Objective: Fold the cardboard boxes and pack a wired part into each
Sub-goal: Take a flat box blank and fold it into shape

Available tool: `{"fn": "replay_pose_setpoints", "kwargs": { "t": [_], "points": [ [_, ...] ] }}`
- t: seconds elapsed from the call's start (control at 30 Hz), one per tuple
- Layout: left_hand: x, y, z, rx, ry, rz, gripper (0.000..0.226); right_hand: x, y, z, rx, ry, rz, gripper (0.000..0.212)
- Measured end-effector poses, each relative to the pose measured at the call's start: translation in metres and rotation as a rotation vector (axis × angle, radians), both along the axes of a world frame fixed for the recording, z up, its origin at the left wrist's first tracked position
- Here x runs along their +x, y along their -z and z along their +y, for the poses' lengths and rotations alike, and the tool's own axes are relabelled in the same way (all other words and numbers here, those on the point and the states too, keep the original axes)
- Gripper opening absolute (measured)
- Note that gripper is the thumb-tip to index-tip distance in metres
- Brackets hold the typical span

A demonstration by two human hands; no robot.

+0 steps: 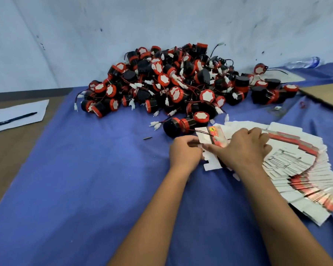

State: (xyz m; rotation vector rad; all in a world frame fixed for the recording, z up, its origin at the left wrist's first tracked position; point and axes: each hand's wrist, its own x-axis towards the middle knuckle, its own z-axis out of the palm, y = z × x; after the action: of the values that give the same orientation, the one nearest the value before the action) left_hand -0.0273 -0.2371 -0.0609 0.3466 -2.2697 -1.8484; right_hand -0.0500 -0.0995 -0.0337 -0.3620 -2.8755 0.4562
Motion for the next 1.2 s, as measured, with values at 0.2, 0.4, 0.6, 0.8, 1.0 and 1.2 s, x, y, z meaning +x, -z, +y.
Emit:
{"fn": "replay_pose_setpoints", "kwargs": {
  "t": [0.2, 0.4, 0.6, 0.8, 1.0, 1.2],
  "points": [
    [0.028, -0.008, -0.031, 0.252, -0.142, 0.099, 0.028, 0.011, -0.005, -0.024, -0.174, -0.252, 0.218, 0.082],
    [0.055, -0.012, -0.068, 0.233, -0.153, 0.199, 0.036, 0.034, 0.004, -0.060, -0.358, -0.722, 0.451, 0.057],
    [0.056, -0.009, -0.075, 0.220, -0.101, 0.230, 0.035, 0.043, 0.012, -0.076, -0.543, -0.871, 0.478, 0.062],
    [0.061, -0.019, -0.088, 0.127, -0.107, 0.412, 0.037, 0.046, 0.011, -0.072, -0.636, -0.785, 0.273, 0.059],
    [0.068, -0.026, -0.091, 0.076, 0.108, 0.336, 0.021, 0.049, 0.002, -0.075, -0.877, -0.870, 0.221, 0.057],
    [0.065, -0.024, -0.104, 0.077, -0.105, 0.294, 0.012, 0.054, -0.003, -0.073, -0.939, -0.939, 0.178, 0.041]
  ]
}}
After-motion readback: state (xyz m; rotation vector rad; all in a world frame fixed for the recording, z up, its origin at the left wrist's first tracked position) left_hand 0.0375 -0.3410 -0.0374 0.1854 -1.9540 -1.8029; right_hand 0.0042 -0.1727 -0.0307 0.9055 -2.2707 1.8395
